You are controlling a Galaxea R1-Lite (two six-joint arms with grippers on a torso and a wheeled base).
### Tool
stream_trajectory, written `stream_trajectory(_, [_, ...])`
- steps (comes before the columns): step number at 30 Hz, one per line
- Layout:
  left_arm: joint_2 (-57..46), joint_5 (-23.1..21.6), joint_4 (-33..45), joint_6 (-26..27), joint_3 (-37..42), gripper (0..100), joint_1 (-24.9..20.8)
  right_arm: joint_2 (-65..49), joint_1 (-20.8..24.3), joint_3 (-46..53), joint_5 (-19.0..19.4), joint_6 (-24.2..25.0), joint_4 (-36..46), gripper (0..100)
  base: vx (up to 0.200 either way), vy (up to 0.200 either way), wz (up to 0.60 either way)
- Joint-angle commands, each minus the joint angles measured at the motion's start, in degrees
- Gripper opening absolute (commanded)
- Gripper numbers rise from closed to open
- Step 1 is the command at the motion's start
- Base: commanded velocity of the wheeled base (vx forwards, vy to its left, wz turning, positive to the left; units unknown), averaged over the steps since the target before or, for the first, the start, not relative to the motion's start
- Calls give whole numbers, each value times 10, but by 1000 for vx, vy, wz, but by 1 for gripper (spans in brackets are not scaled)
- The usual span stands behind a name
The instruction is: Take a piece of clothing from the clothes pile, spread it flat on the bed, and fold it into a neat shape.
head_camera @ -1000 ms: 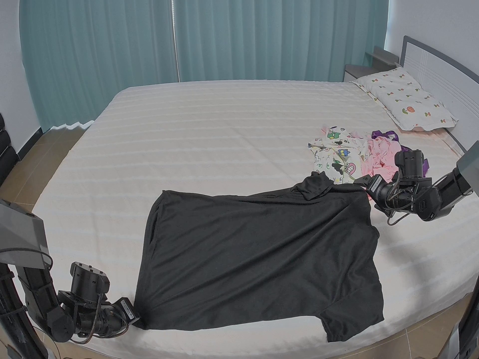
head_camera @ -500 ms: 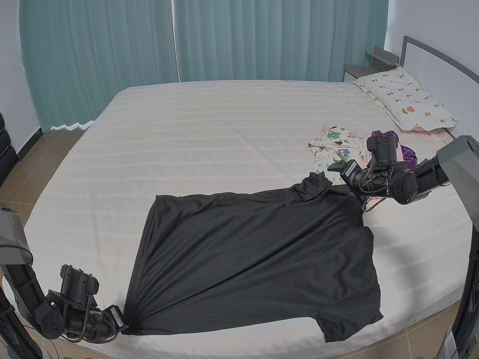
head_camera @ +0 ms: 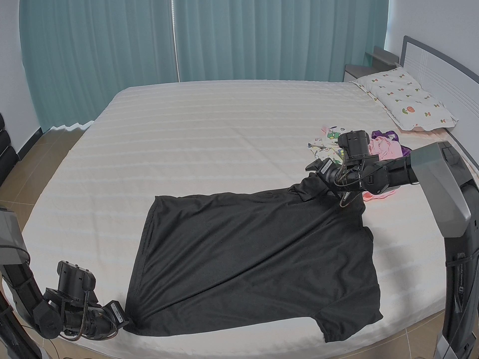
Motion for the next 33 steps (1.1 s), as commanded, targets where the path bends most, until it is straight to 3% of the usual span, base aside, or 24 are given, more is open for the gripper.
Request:
stream_trajectory(1, [-3,-12,-38,-21,5,0,6,65,11,-72,-9,-1,32,100,0,0,0])
stream_trajectory(5, [-16,-12,-53,-38,8,0,11,88,10,-124,-12,0,68,100,0,0,0])
stream_trajectory(6, [-17,-14,-48,-37,8,100,11,93,9,-137,-16,0,75,100,0,0,0])
stream_trajectory(14, [-14,-13,-40,-38,8,100,12,117,16,-178,-23,0,116,100,0,0,0])
stream_trajectory(22, [-51,-23,-44,-42,4,100,55,129,23,-178,-23,-1,95,100,0,0,0])
stream_trajectory(29, [-89,-72,-44,-65,0,100,92,159,22,-178,-22,0,-115,100,0,0,0])
stream_trajectory(33, [-87,-74,-44,-72,0,100,92,158,21,-178,-16,0,-200,100,0,0,0])
